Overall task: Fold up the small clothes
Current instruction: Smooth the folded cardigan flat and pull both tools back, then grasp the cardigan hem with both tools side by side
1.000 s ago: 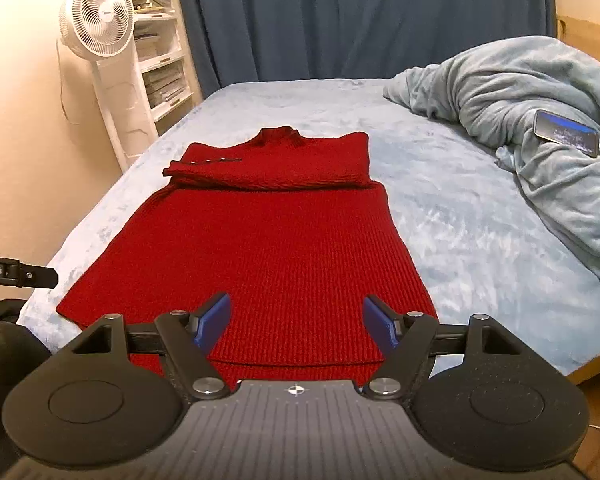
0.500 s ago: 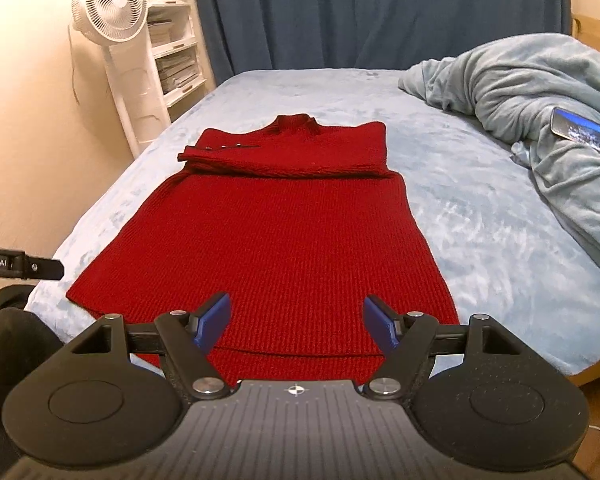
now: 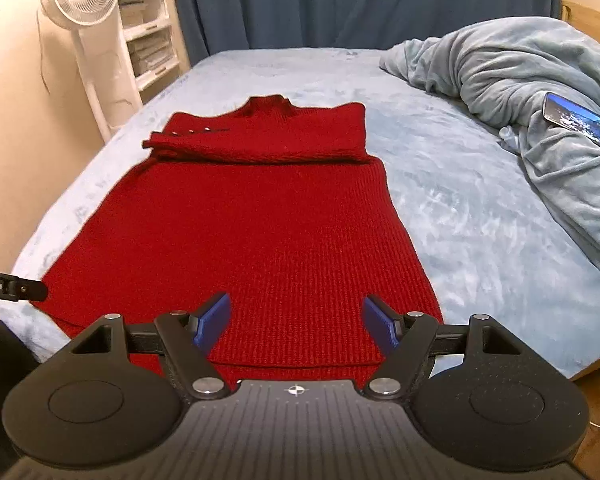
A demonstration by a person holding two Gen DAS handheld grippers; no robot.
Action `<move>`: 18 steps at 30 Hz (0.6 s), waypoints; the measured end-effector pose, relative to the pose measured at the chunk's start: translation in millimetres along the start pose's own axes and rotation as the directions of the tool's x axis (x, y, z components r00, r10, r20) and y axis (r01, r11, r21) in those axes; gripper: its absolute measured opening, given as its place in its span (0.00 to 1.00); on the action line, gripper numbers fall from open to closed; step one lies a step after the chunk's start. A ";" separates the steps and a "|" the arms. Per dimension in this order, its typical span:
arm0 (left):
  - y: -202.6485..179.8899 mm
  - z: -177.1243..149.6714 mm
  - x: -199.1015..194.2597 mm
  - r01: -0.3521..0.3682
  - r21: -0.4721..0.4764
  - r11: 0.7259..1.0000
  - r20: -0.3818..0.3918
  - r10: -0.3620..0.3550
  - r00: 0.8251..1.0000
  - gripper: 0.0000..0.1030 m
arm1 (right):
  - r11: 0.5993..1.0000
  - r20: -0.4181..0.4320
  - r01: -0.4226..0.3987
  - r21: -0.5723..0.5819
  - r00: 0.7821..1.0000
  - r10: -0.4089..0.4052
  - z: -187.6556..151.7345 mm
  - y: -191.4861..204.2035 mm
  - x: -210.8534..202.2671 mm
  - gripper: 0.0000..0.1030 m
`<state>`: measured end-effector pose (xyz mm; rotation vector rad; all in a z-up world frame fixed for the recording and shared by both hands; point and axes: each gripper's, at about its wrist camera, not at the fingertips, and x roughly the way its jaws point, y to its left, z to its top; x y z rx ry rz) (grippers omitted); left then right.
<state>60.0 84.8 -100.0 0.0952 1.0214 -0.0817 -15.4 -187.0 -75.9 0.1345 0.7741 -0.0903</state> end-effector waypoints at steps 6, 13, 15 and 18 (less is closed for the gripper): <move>1.0 10.6 25.2 -0.017 0.008 1.000 -0.042 0.018 0.999 1.00 | 0.997 -0.050 0.064 0.038 0.997 -0.062 7.6 -18.0 33.8 0.72; 2.9 19.8 52.3 -0.052 0.018 0.998 -0.087 0.054 0.995 1.00 | 0.992 -0.110 0.116 0.057 0.988 -0.110 12.0 -38.0 66.1 0.72; 2.9 21.4 58.3 -0.055 0.021 0.998 -0.100 0.057 0.993 1.00 | 0.991 -0.122 0.125 0.053 0.986 -0.118 12.2 -41.6 72.9 0.72; 3.1 23.1 69.1 -0.057 0.028 0.998 -0.118 0.060 0.991 1.00 | 0.989 -0.142 0.141 0.047 0.981 -0.133 11.4 -47.1 84.1 0.72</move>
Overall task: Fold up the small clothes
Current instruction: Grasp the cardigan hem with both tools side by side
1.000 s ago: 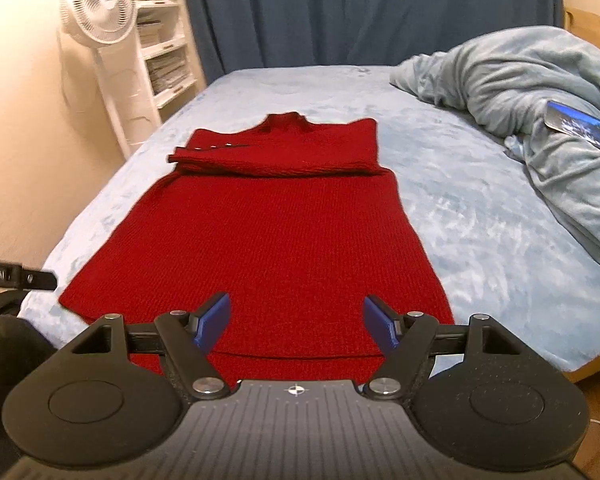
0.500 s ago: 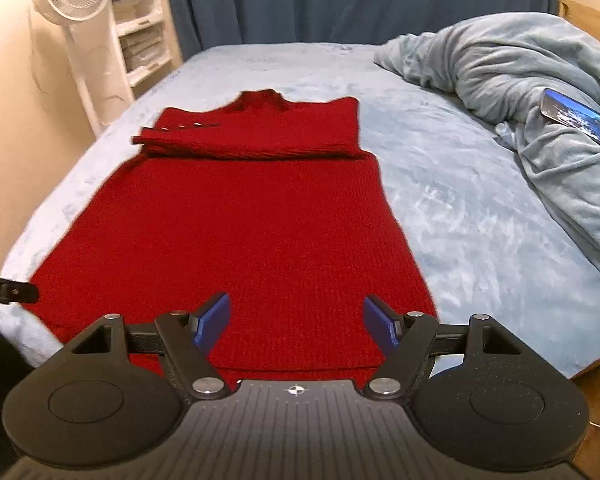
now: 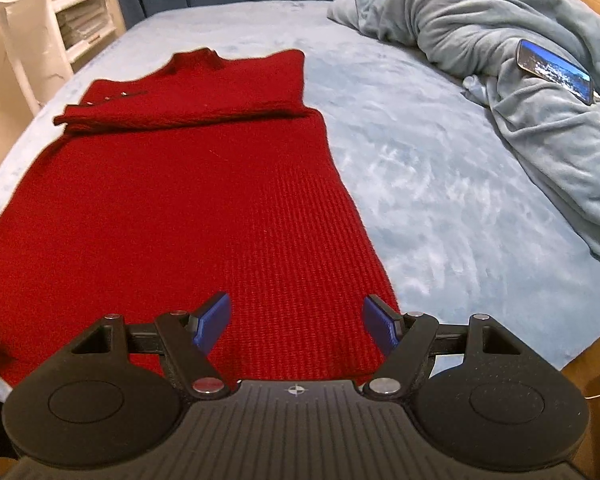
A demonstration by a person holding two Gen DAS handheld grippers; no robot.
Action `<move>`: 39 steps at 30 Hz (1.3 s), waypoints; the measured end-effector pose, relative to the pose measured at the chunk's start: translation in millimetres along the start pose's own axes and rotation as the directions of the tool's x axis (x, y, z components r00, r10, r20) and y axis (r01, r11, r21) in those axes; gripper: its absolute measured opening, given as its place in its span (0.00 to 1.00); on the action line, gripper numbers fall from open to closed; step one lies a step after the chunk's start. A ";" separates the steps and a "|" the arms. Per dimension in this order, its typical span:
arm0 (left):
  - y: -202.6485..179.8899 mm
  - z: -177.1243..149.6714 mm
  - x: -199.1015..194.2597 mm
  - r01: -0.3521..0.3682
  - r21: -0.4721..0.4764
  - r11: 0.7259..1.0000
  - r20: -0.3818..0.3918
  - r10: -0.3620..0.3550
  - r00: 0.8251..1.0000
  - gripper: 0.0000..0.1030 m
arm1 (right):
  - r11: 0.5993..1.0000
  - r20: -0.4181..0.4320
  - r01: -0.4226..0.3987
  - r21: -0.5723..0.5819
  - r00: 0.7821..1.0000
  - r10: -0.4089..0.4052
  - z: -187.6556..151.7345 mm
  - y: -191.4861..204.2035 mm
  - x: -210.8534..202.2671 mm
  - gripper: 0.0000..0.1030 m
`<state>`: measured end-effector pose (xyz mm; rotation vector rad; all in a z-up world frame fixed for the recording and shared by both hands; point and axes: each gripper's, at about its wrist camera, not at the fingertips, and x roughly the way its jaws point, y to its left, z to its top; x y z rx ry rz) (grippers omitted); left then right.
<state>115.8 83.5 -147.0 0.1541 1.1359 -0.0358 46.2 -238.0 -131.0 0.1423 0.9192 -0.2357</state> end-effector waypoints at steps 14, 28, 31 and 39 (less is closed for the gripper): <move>53.4 48.7 55.5 0.015 0.087 0.996 0.006 -0.016 1.000 1.00 | 0.996 -0.168 0.002 0.094 0.986 0.014 26.9 -72.8 84.3 0.85; 66.6 42.0 74.3 0.216 0.008 0.976 -0.048 -0.215 0.975 1.00 | 0.964 -0.242 -0.236 0.124 0.935 0.260 11.7 -74.1 102.0 0.89; 64.7 48.8 79.4 0.217 0.007 0.976 -0.078 -0.215 0.973 1.00 | 0.965 -0.233 -0.220 0.144 0.940 0.249 11.7 -74.6 103.1 0.85; 55.9 64.4 80.4 0.216 -0.002 0.976 -0.175 -0.213 0.961 0.73 | 0.945 -0.207 -0.242 0.220 0.935 0.288 11.1 -88.9 90.7 0.17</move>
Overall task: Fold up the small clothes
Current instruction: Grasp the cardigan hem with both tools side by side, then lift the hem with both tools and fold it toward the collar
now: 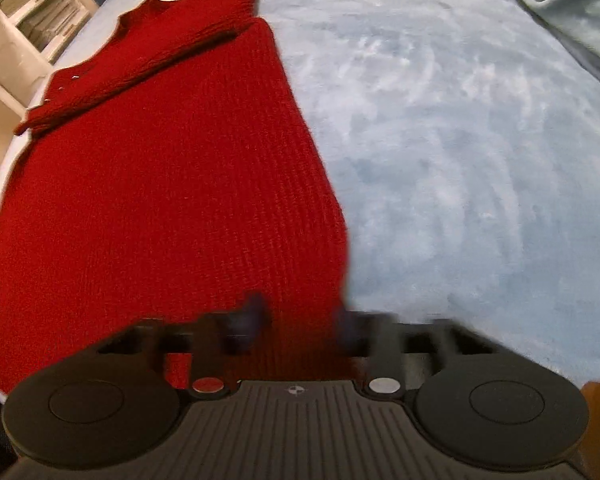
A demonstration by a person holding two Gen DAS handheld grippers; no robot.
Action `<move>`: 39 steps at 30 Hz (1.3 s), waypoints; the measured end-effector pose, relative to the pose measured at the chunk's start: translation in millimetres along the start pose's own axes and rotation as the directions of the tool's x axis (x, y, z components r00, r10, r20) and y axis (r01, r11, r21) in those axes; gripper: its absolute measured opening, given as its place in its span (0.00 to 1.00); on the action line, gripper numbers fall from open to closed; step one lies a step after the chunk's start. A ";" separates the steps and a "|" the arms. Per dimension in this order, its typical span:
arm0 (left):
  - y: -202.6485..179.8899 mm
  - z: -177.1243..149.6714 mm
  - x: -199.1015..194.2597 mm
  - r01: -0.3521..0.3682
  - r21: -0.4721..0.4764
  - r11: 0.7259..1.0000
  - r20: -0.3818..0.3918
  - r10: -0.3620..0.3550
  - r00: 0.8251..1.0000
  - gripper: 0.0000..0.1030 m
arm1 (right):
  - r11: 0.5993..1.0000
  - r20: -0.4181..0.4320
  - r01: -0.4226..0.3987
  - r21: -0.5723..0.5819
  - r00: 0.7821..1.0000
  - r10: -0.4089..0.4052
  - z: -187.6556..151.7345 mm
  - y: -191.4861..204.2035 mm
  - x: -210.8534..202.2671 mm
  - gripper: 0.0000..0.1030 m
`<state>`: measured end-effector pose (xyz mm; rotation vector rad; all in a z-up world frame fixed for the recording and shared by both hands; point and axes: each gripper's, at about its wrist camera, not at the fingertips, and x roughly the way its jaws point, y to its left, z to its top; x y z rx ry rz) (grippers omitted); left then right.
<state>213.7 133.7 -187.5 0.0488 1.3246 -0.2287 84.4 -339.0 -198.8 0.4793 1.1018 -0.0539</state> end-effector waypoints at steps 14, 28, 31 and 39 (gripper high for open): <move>0.9 -14.9 -76.6 0.042 -0.103 0.994 0.171 -0.023 0.985 0.07 | 0.997 0.162 -0.074 0.019 0.984 0.070 10.4 21.0 -63.4 0.12; 0.3 -76.1 -107.8 0.074 -0.099 0.992 0.236 -0.049 0.971 0.06 | 0.993 0.229 -0.112 -0.023 0.967 0.115 -34.3 30.0 -113.7 0.09; 3.6 -90.6 -109.6 0.080 -0.099 0.992 0.230 -0.055 0.972 0.06 | 0.994 0.228 -0.111 -0.023 0.967 0.113 -48.7 27.7 -120.1 0.08; 8.6 -139.7 -124.2 0.116 -0.089 0.989 0.214 -0.095 0.972 0.06 | 0.994 0.177 -0.110 0.018 0.979 0.105 -90.6 15.9 -140.8 0.08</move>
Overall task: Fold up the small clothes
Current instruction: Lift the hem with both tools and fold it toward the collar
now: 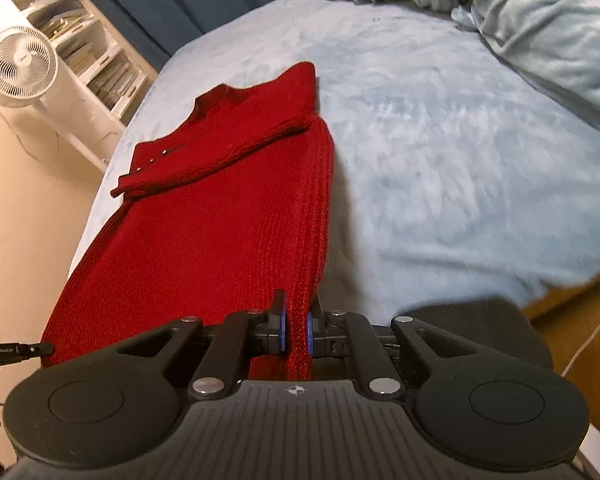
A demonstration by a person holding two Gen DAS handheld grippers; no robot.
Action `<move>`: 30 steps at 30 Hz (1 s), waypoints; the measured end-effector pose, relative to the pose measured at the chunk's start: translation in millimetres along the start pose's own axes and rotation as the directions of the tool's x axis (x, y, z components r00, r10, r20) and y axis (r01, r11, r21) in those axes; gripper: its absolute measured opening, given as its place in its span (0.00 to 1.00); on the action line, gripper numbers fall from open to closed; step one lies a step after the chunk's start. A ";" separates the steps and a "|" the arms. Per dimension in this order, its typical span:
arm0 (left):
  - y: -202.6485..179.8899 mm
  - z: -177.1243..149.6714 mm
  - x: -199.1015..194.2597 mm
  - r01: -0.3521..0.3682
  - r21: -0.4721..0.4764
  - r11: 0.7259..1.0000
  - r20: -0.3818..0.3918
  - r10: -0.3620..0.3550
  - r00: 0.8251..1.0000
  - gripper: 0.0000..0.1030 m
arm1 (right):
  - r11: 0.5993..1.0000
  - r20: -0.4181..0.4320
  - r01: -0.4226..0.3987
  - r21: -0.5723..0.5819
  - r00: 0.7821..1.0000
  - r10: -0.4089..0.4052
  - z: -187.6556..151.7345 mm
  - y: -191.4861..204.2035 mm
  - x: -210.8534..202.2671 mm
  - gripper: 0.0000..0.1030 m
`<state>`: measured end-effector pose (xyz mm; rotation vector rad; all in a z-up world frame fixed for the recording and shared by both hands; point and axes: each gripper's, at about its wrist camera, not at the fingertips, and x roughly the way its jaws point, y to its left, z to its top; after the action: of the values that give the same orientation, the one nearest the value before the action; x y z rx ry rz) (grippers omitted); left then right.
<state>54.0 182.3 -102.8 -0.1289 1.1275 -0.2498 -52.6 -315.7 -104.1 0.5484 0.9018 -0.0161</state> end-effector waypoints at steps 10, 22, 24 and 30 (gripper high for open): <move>19.0 15.2 -14.2 0.054 -0.121 0.991 -0.018 -0.057 0.998 0.05 | 0.995 -0.036 -0.021 0.099 0.999 0.024 29.8 -0.2 -10.0 0.08; 4.1 291.1 50.2 0.093 -0.218 0.972 0.115 -0.069 0.991 0.05 | 0.983 -0.055 0.015 0.182 0.999 -0.005 288.3 27.9 118.6 0.08; 10.0 339.2 70.2 0.047 -0.326 0.944 0.205 0.022 0.978 0.11 | 0.949 -0.050 0.054 0.310 0.998 -0.040 323.9 15.7 157.8 0.16; 17.7 385.2 109.9 -0.038 -0.353 0.935 0.273 0.142 0.952 0.78 | 0.952 0.153 0.104 0.286 0.976 -0.153 309.0 -7.8 180.6 0.72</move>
<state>449.3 161.4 -39.3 -0.4110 0.8668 0.0536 287.7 -425.9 -90.3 0.7361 0.7674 -0.3091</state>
